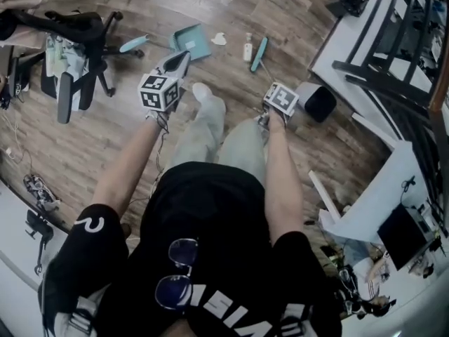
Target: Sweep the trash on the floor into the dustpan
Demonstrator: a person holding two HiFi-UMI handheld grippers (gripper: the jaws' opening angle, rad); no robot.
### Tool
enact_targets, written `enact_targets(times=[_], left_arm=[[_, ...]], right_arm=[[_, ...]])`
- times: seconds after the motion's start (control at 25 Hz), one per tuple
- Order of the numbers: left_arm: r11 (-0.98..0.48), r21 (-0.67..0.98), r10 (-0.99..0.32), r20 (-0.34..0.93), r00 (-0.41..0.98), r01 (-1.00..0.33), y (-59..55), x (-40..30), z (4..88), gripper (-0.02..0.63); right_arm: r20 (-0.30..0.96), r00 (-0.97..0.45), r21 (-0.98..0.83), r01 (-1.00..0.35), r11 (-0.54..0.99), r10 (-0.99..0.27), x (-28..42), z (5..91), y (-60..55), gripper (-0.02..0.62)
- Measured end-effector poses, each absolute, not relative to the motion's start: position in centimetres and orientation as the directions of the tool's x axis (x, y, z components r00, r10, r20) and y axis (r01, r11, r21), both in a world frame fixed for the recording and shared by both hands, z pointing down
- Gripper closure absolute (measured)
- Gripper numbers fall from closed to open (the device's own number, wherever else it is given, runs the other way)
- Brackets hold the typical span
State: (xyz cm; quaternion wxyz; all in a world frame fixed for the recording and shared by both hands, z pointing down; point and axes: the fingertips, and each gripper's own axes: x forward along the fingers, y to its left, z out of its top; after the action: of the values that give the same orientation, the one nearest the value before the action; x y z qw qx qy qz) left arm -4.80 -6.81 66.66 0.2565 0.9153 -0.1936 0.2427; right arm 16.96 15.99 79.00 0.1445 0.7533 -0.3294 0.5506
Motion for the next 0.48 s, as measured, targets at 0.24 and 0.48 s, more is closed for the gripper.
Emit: enact_targets(times=[0.24, 0.48], left_arm=[[-0.768, 0.383, -0.271, 0.532, 0.802, -0.513, -8.8, -7.3, 66.7, 0.607], [-0.730, 0.379, -0.331, 0.531, 0.780, -0.568, -11.2, -10.0, 66.6, 0.607]], right_arm=[[0.915, 0.188, -0.129, -0.703, -0.700, -0.357, 15.3, 78.9, 11.8, 0.511], [0.938, 0.203, -0.051, -0.723, -0.689, -0.282, 14.1, 78.8, 10.0, 0.511]])
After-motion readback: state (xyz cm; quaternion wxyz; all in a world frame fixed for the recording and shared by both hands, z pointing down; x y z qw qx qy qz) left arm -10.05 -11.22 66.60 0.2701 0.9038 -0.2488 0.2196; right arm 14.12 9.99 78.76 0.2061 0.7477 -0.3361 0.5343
